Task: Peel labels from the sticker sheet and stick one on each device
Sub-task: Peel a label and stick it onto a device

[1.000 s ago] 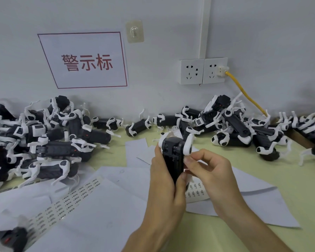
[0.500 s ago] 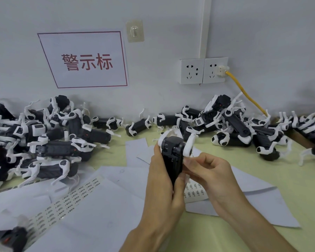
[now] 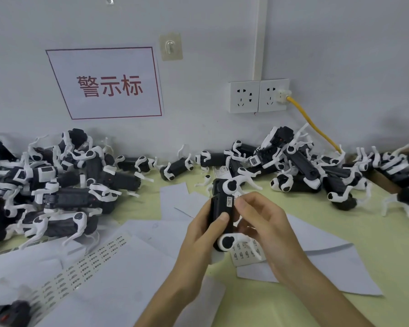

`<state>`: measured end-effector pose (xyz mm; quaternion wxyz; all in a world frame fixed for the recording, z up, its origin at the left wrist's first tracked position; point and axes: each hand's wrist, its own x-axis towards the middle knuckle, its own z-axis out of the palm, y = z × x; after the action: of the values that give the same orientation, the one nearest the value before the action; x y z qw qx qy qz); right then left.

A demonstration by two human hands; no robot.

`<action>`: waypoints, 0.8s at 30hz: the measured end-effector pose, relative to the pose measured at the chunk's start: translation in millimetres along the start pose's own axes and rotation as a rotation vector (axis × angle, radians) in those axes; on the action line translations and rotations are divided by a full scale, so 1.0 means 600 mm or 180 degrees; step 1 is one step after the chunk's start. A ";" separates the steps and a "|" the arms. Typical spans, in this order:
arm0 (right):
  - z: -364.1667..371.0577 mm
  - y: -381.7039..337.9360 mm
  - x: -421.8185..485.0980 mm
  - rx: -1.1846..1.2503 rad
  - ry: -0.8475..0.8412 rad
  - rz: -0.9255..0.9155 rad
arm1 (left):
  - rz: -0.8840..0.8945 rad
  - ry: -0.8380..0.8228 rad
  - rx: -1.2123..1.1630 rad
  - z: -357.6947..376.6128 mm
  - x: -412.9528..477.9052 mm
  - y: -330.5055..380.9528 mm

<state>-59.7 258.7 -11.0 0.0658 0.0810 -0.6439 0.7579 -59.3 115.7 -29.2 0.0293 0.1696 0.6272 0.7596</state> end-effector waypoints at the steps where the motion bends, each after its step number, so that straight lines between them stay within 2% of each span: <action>1: 0.001 0.001 -0.001 -0.0023 0.0004 -0.0044 | 0.0025 -0.0036 0.0038 0.002 -0.001 -0.001; 6: -0.002 0.009 0.002 -0.0072 -0.0171 -0.0287 | 0.0101 -0.0161 0.0251 0.009 -0.007 -0.002; 14: -0.008 0.009 0.004 0.0010 -0.0435 -0.0249 | 0.0156 -0.0158 0.0234 0.006 -0.005 0.004; 20: -0.008 0.010 0.001 0.0120 -0.0517 -0.0177 | 0.0123 -0.0125 0.0249 0.001 -0.003 0.004; 24: -0.005 0.017 0.004 -0.0006 -0.0333 -0.0192 | 0.0040 -0.0272 0.0361 0.001 -0.003 0.001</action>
<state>-64.2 260.3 -20.7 0.0549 0.1398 -0.6444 0.7498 -57.5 115.9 -28.8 0.0416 0.2072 0.6663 0.7151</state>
